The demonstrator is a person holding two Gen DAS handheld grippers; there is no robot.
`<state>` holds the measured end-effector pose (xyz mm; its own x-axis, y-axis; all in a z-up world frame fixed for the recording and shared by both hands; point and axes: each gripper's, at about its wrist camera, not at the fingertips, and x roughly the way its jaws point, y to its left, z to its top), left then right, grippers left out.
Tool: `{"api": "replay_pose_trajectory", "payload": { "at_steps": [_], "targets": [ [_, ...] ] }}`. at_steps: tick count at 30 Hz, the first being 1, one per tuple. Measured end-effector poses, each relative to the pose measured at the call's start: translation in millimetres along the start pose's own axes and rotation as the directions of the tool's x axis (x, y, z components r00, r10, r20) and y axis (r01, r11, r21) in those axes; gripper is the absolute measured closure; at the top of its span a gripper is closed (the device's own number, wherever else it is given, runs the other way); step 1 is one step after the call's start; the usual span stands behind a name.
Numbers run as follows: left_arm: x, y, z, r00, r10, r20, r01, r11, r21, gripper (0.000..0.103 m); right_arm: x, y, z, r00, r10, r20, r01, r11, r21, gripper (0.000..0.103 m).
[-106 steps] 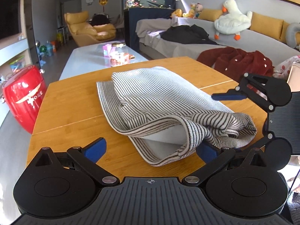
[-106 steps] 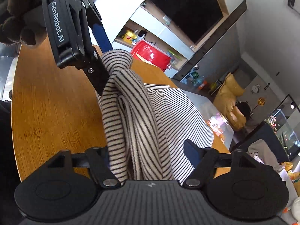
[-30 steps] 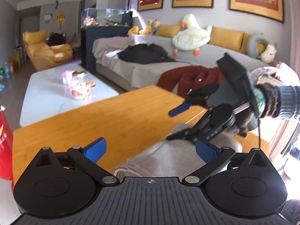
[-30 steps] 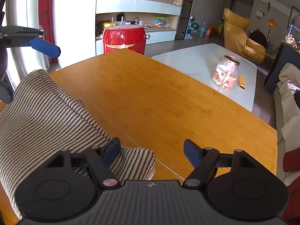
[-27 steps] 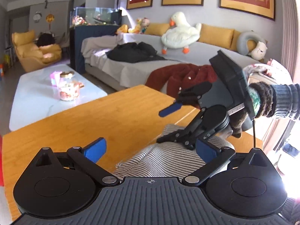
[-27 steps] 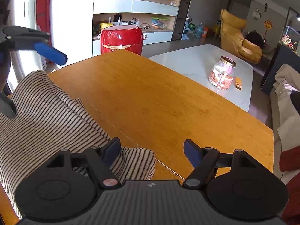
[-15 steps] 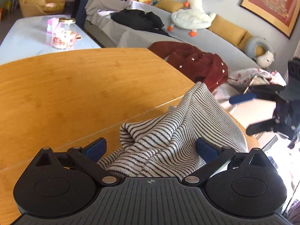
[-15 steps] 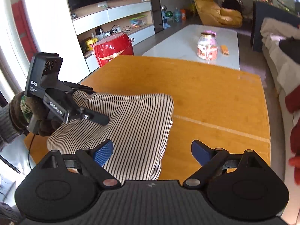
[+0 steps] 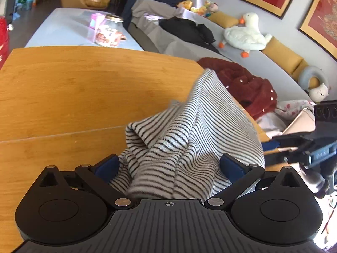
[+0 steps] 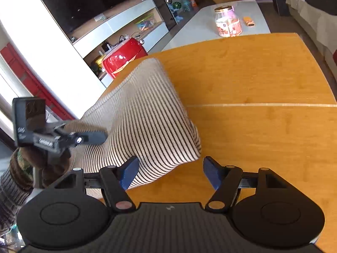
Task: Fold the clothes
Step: 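Grasp the folded shirt edge with the left gripper and lift it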
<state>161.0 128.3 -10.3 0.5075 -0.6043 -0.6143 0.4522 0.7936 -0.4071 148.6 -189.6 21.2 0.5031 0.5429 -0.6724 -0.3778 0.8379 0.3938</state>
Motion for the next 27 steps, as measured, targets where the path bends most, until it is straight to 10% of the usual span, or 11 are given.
{"api": "replay_pose_trajectory", "payload": {
  "at_steps": [9,15,22,27],
  "targets": [
    [-16.5,-64.2,-40.8,0.997,-0.068,-0.043,0.073,0.987,0.145,0.0,47.4,3.6,46.9,0.972,-0.191,0.139,0.206,0.973,-0.101,0.031],
    [-58.5,-65.6,-36.8,0.995,-0.073,0.073,0.063,0.989,0.13,0.0,18.5,4.1,27.0,0.985,-0.076,0.156,0.096,0.988,-0.123,0.0],
    [-49.9,-34.4,-4.7,0.972,0.073,0.222,-0.055,0.995,-0.087,0.0,1.5,33.3,-10.4,0.972,0.034,0.233,0.0,0.99,-0.142,0.0],
    [-10.0,-15.8,-4.0,0.981,0.155,0.115,-0.135,0.977,-0.164,0.0,-5.7,50.6,-23.8,0.94,0.079,0.332,-0.032,0.989,-0.144,0.0]
  ]
}}
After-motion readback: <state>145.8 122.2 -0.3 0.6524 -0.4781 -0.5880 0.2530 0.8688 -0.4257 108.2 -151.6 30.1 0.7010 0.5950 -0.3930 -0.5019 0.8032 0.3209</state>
